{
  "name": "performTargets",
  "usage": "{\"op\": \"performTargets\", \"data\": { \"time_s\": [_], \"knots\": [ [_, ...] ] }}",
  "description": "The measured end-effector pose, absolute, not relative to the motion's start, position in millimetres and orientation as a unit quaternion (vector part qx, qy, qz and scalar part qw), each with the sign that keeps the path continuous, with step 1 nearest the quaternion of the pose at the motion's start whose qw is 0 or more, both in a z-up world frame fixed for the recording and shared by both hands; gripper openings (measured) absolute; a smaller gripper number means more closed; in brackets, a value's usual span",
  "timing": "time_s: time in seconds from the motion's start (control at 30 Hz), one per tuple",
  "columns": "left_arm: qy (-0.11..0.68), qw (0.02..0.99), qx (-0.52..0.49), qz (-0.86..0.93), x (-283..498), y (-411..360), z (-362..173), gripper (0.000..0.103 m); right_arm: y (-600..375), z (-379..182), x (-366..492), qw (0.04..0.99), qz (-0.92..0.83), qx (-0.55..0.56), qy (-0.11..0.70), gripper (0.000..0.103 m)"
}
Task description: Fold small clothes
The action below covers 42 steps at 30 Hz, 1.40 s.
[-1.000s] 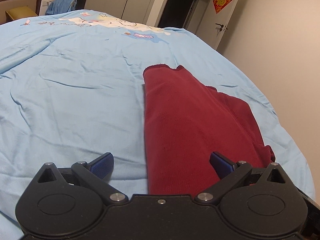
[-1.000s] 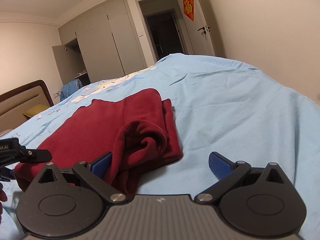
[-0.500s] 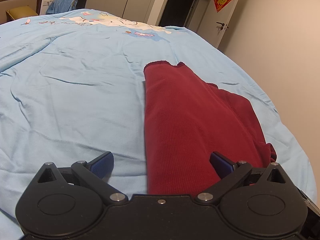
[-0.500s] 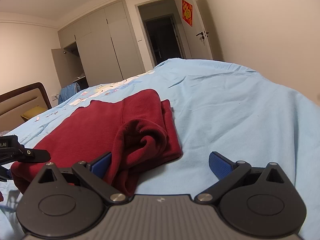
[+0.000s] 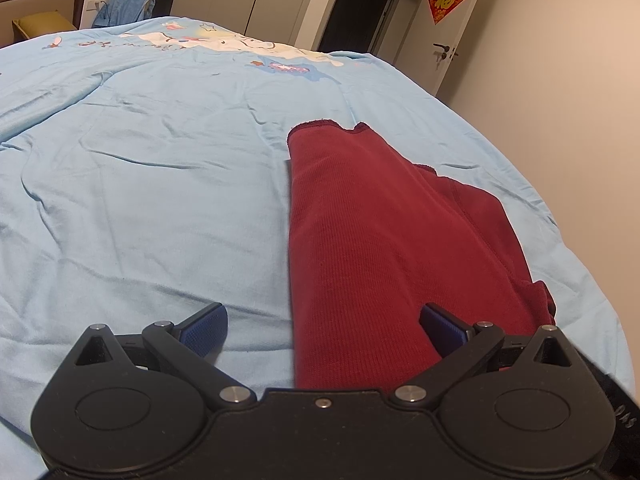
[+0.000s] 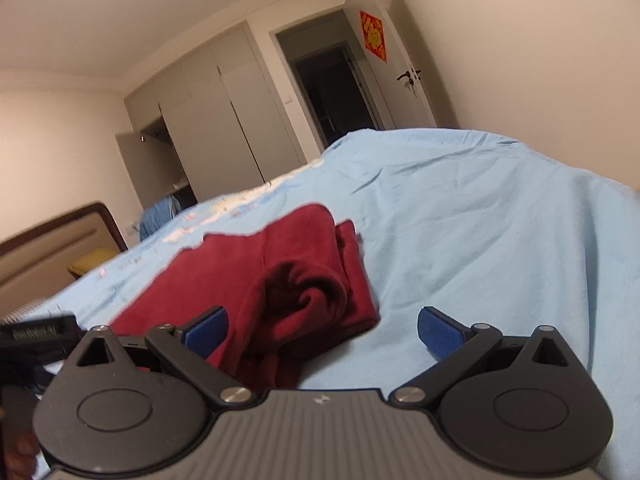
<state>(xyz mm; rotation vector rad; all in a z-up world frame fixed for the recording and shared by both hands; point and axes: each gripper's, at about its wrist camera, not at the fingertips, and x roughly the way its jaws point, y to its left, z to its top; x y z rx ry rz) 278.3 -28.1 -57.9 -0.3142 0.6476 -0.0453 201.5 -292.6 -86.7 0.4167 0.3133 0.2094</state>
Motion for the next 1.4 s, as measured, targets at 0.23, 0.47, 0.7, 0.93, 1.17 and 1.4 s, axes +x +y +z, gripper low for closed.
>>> {"op": "performTargets", "data": {
  "time_s": [0.23, 0.47, 0.7, 0.93, 1.17, 1.4],
  "knots": [
    [0.327, 0.934, -0.135, -0.048, 294.1, -23.1, -52.8, 0.103, -305.2, -72.8, 245.9, 0.947, 0.107, 0.238, 0.187, 0.103],
    [0.349, 0.925, -0.123, -0.091, 321.9, -16.7, -49.8, 0.103, -297.6, -62.6, 304.8, 0.938, 0.136, 0.231, 0.22, 0.097],
    [0.335, 0.919, -0.175, -0.113, 335.3, 8.2, -44.2, 0.102, -285.8, -77.2, 323.2, 0.938, 0.134, 0.207, 0.242, 0.078],
    [0.321, 0.905, -0.258, -0.107, 343.7, 39.7, -54.4, 0.092, -289.2, -83.8, 319.0, 0.938, 0.148, 0.213, 0.228, 0.07],
    [0.336, 0.895, -0.257, -0.142, 353.7, 25.3, -59.9, 0.056, -281.5, -82.8, 316.9, 0.941, 0.158, 0.192, 0.229, 0.051],
    [0.34, 0.905, -0.223, -0.126, 356.6, 9.0, -44.3, 0.03, -270.3, -63.0, 310.3, 0.951, 0.157, 0.158, 0.214, 0.02]
  ]
}}
